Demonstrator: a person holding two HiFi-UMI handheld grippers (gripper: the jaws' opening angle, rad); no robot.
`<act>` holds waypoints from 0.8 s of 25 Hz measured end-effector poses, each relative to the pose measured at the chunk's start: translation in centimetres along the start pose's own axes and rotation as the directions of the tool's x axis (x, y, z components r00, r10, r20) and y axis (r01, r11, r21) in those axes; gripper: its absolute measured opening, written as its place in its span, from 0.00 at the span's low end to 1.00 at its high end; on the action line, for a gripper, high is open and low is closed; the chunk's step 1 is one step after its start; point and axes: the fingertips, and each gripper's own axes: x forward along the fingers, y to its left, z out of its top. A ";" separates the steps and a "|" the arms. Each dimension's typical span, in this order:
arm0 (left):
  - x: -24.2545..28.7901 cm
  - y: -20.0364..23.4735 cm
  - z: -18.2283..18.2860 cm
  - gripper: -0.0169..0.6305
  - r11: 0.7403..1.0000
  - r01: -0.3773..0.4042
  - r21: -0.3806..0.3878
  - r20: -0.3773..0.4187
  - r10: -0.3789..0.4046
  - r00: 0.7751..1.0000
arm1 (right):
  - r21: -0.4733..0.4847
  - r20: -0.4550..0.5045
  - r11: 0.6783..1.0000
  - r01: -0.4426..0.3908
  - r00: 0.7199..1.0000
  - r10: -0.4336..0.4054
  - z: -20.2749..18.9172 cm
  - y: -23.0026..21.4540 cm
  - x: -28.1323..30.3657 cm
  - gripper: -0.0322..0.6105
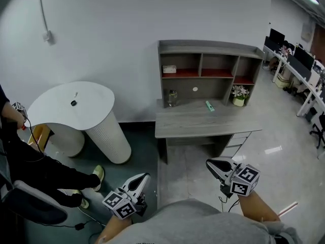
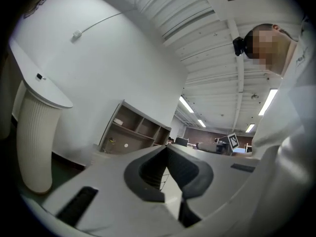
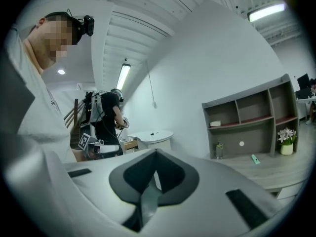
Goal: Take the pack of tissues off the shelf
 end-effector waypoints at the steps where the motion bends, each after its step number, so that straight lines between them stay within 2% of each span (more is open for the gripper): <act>1: 0.0 1.1 0.2 0.05 1.000 -0.006 -0.005 0.000 0.006 1.000 | -0.001 -0.002 1.000 -0.001 1.000 0.001 0.2 -0.3 1.0 0.07; 7: 1.0 6.2 0.8 0.05 0.999 -0.029 -0.022 -0.004 0.028 1.000 | 0.006 -0.006 1.000 0.009 1.000 -0.009 0.7 -3.9 5.2 0.07; 12: 4.5 9.1 0.9 0.05 0.999 -0.040 -0.032 -0.019 0.040 0.999 | 0.029 -0.004 0.999 0.013 1.000 -0.013 1.1 -8.6 8.0 0.07; 16: 8.3 11.7 1.0 0.05 0.997 -0.072 -0.022 -0.020 0.072 0.997 | 0.038 -0.004 0.999 -0.019 1.000 0.019 1.1 -13.9 10.7 0.07; 20: 14.1 15.4 1.7 0.05 0.995 -0.101 0.004 -0.009 0.101 0.995 | 0.040 0.000 0.998 -0.056 0.998 0.056 1.8 -21.2 14.0 0.07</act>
